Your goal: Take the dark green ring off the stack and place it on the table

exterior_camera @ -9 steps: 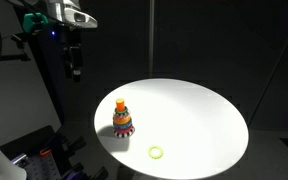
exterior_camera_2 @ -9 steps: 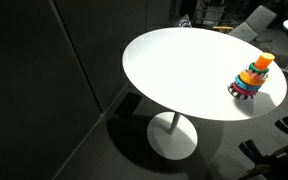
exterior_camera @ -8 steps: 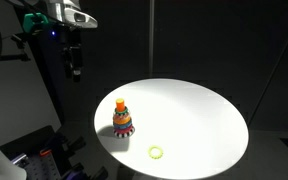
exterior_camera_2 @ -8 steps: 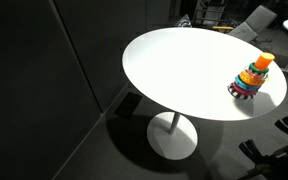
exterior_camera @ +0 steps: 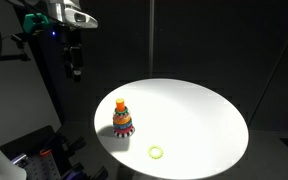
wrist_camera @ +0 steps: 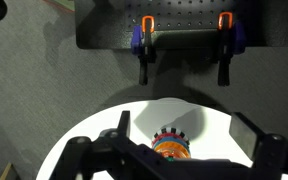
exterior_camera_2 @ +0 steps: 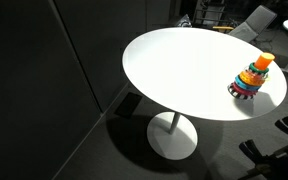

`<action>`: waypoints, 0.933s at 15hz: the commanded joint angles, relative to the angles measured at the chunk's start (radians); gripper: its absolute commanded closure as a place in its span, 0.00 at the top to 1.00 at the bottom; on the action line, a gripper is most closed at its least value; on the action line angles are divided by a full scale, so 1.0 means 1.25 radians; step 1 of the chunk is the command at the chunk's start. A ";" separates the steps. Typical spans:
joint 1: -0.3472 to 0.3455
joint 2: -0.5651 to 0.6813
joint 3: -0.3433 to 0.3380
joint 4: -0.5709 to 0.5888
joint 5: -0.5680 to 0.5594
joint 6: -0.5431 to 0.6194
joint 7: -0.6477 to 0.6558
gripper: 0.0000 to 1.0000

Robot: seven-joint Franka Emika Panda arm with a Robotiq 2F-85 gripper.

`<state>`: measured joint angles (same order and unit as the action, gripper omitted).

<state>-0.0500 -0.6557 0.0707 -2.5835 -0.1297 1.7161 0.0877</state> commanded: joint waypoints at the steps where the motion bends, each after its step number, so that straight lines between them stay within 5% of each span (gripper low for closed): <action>1: 0.009 0.024 -0.016 0.020 0.002 0.022 0.006 1.00; 14: 0.000 0.168 -0.055 0.044 0.025 0.286 0.002 1.00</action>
<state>-0.0504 -0.5021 0.0190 -2.5486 -0.1161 2.0080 0.0877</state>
